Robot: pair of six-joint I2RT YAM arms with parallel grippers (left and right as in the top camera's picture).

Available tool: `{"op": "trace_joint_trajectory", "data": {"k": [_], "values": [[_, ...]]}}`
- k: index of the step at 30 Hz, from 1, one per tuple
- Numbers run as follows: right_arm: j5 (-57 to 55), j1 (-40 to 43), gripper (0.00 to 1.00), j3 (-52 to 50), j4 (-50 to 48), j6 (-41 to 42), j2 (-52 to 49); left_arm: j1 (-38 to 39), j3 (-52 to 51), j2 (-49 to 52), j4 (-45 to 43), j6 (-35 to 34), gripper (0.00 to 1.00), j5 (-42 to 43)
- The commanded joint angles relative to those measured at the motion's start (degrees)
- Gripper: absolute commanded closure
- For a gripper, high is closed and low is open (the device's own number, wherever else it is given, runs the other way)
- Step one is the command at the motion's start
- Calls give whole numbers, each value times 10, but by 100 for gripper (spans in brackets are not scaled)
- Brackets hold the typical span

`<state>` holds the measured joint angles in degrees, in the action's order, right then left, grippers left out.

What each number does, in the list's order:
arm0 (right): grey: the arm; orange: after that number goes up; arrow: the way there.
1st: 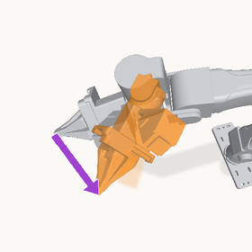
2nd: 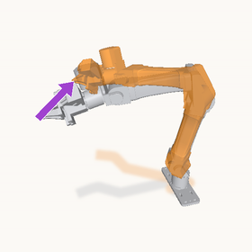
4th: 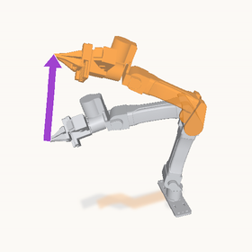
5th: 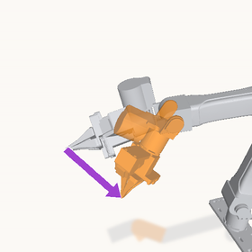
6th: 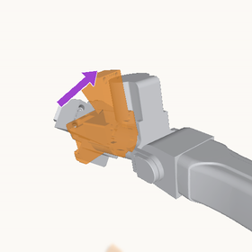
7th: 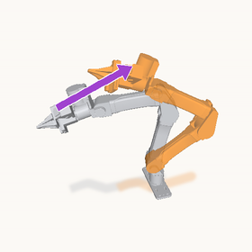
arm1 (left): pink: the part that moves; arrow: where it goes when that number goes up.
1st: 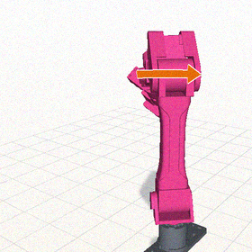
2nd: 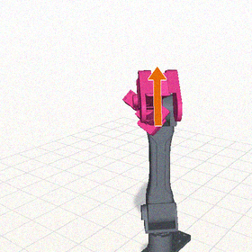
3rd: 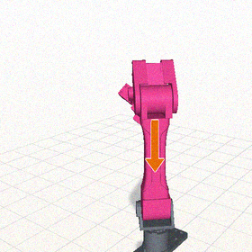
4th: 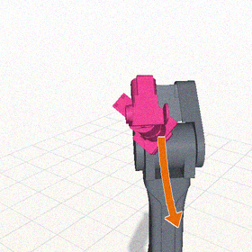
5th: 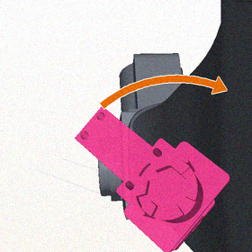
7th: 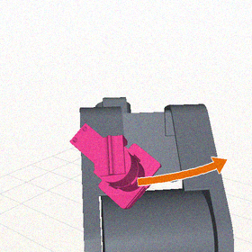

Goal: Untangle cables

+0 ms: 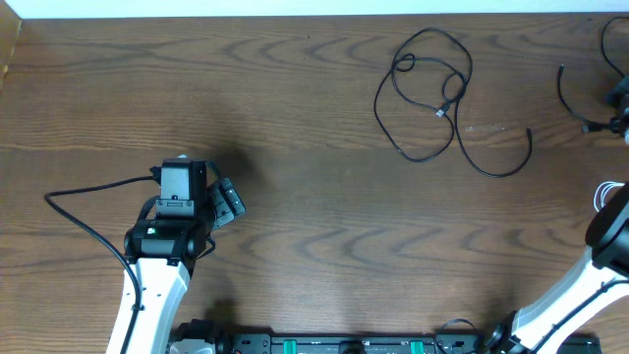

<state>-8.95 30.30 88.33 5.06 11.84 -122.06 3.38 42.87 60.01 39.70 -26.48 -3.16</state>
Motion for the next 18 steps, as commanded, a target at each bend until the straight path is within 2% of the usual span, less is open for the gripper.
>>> {"op": "trace_joint_trajectory", "data": {"k": [1, 8, 13, 18], "values": [[-7, 0, 99, 0, -65, -29, -43, -3, 3, 2, 2, 11, 6, -5], [-3, 0, 99, 4, -252, -29, -115, -3, 3, 2, 2, 11, 6, -5], [-3, -8, 99, 75, -246, -30, -161, -3, 3, 2, 2, 11, 6, -5], [-59, -8, 99, 191, -165, -16, -188, -3, 3, 2, 2, 11, 6, -5]]}}
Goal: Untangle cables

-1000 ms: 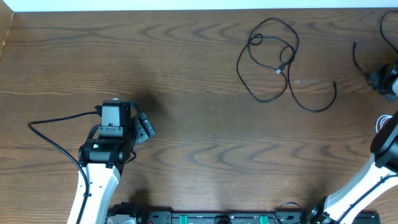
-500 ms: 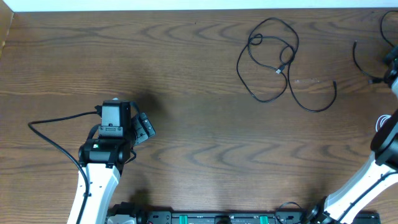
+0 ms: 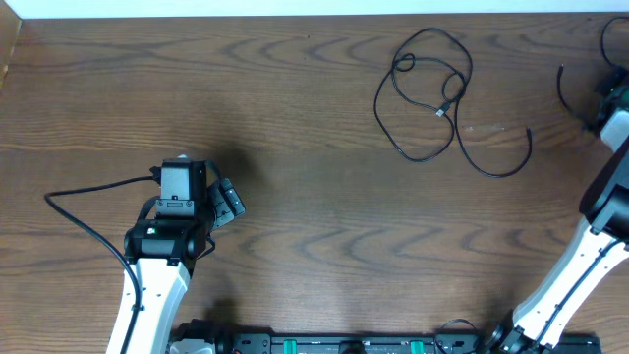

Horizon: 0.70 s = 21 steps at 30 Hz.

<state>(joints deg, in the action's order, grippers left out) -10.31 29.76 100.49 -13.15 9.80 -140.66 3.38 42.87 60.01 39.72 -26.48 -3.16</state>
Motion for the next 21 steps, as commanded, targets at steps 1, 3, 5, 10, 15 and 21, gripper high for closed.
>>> {"op": "trace_joint_trajectory", "data": {"k": [1, 3, 5, 10, 15, 21], "values": [[-61, -2, 99, 93, 33, 9, -8, -3, 3, 2, 1, 11, 6, -5], [-65, -1, 99, 129, 53, 9, -21, -3, 3, 2, 1, 11, 6, -5], [-66, 1, 99, 154, 62, 9, -37, -3, 3, 2, 1, 11, 6, -5], [-57, 5, 99, 167, 64, 25, -76, -3, 3, 2, 1, 11, 6, -5], [-101, 9, 99, 167, 67, 91, -100, -3, 3, 2, 1, 11, 6, -5], [-101, 30, 99, 167, 70, 144, -116, -3, 3, 2, 1, 11, 7, -5]]}}
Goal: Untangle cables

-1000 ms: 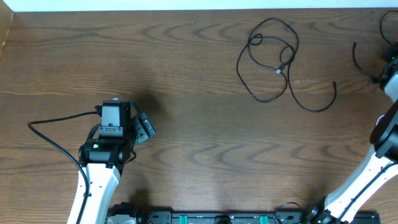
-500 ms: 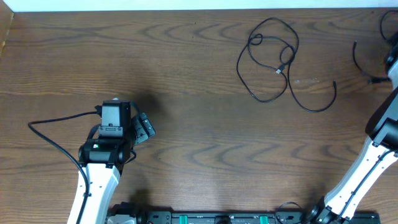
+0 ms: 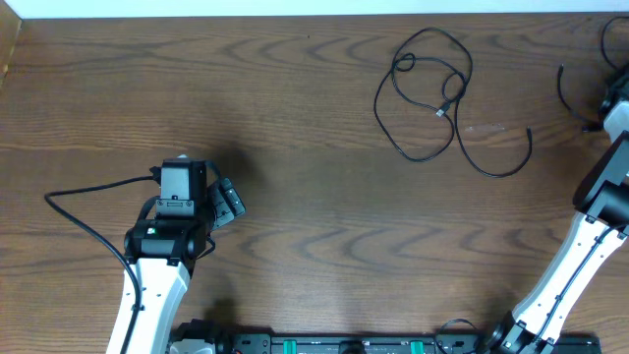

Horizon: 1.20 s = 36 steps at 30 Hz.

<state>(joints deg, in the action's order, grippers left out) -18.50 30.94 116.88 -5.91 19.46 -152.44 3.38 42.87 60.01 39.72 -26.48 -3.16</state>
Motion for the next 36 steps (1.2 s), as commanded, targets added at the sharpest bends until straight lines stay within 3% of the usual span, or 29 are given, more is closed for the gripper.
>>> {"op": "trace_joint_trajectory", "data": {"k": [1, 10, 18, 27, 36], "values": [[-16, 21, 99, 3, -2, 50, -2, -3, 3, 2, 1, 11, 6, -5], [46, 40, 99, 3, 18, 54, -30, -3, 3, 2, 1, 11, 6, -5], [205, 29, 99, 3, 46, -9, -28, -3, 3, 2, 1, 11, 6, -5], [257, 25, 99, 3, 157, -55, -8, -3, 3, 2, 1, 11, 6, -5], [309, 22, 99, 3, 304, -169, 56, -3, 3, 2, 1, 11, 6, -5]]}}
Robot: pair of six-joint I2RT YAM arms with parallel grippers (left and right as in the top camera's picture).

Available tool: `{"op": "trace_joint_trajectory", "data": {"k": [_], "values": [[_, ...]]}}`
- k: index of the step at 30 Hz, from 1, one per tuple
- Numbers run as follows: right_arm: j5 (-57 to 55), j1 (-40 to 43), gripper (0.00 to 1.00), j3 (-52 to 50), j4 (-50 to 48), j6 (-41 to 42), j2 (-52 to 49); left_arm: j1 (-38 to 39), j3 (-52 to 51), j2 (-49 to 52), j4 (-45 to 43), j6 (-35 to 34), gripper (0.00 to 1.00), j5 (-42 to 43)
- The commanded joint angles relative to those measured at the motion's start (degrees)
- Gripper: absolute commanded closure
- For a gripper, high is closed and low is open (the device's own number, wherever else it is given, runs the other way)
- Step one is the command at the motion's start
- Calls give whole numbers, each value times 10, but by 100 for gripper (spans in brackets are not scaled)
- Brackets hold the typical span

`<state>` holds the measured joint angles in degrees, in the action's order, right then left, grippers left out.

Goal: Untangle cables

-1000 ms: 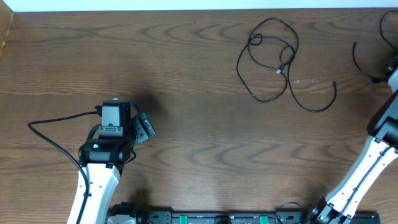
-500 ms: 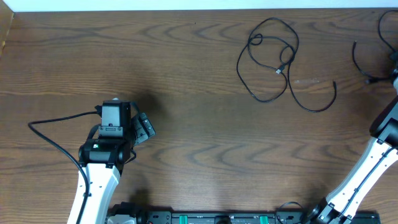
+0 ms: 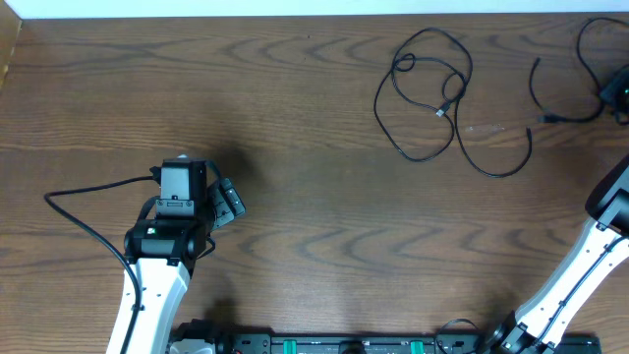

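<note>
A black cable [image 3: 425,90] lies in overlapping loops at the back centre-right of the table, one end curling out to the right. A second black cable [image 3: 539,87] lies at the far right. Its free end points up and its plug [image 3: 546,118] sits at the bottom of a bend. From there it runs right to my right gripper [image 3: 613,95], which is half cut off by the frame edge and seems shut on it. My left gripper [image 3: 231,201] rests on the table at the left, far from both cables. Its jaws lie sideways and their gap is unclear.
The left arm's own black lead [image 3: 86,202] trails over the table to the left of the left gripper. The right arm [image 3: 575,275] rises from the front right corner. A rail with connectors [image 3: 344,345] runs along the front edge.
The second cable has shifted left, so more of its loop and its plug show. The dark right gripper now shows at the right edge. The left arm and looped cable are unchanged.
The right arm was low at the right edge, away from the second cable. Then it reached up to the cable at the far right and stayed there. Now that cable lies further left, into view. The left arm never moved.
</note>
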<state>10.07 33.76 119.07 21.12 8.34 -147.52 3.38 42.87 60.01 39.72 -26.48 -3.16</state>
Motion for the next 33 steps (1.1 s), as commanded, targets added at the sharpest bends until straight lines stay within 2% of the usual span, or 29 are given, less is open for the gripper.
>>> {"op": "trace_joint_trajectory", "data": {"k": [1, 6, 12, 17, 23, 27, 33], "values": [[23, -7, 99, -18, 50, -66, 15, -3, 3, 2, 1, 11, 6, -5], [19, -5, 99, -18, 104, -71, 62, -3, 3, 2, 1, 11, 6, -5], [19, -12, 99, -18, 89, -71, 129, -3, 3, 2, 1, 11, 6, -5], [58, -33, 99, -21, 86, -72, 120, -3, 3, 2, 1, 11, 6, -5], [55, -72, 99, -36, 64, -90, 91, -3, 3, 2, 1, 11, 6, -5], [0, -93, 99, -36, 82, -103, 73, -3, 3, 2, 1, 11, 6, -5], [-120, -99, 99, -36, 114, -33, 73, -3, 3, 2, 1, 11, 6, -5]]}}
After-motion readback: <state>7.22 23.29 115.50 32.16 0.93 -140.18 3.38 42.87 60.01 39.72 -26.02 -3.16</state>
